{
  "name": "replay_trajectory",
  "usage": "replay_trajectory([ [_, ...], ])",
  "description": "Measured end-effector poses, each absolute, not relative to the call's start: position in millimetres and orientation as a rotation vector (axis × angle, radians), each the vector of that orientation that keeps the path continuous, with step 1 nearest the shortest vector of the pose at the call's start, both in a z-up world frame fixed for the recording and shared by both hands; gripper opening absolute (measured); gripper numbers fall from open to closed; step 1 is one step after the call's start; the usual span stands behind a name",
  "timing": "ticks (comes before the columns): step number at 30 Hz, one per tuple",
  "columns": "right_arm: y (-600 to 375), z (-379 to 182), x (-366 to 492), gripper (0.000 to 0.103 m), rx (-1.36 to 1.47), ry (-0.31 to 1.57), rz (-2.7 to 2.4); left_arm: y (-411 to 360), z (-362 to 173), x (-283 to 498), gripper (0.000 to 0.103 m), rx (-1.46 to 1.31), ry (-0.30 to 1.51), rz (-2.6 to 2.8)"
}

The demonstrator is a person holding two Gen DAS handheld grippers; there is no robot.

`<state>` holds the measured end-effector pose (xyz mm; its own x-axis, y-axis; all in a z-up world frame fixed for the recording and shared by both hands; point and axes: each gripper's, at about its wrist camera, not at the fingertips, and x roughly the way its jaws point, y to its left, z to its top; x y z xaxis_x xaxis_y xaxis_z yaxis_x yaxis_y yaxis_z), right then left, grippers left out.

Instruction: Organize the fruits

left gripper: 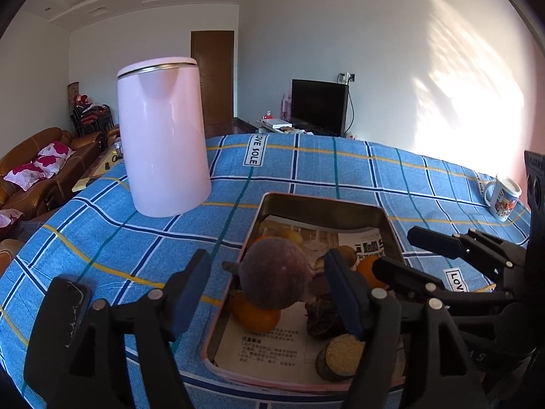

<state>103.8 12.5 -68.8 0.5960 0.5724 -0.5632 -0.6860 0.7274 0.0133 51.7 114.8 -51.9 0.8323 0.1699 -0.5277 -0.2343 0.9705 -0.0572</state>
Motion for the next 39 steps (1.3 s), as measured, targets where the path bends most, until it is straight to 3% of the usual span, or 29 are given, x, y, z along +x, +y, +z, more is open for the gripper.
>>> replay_trajectory([
  [2, 6, -67, 102, 0.059, -0.193, 0.571, 0.727, 114, -46, 46, 0.082, -0.122, 0.522, 0.217],
  [10, -18, -48, 88, 0.067, -0.163, 0.513, 0.667, 109, -32, 32, 0.096, -0.116, 0.467, 0.235],
  [15, -32, -36, 77, 0.073, -0.155, 0.468, 0.636, 106, -32, 31, 0.096, -0.111, 0.469, 0.229],
  [39, -59, -28, 66, 0.074, -0.104, 0.437, 0.615, 93, -31, 28, 0.096, -0.088, 0.468, 0.215],
])
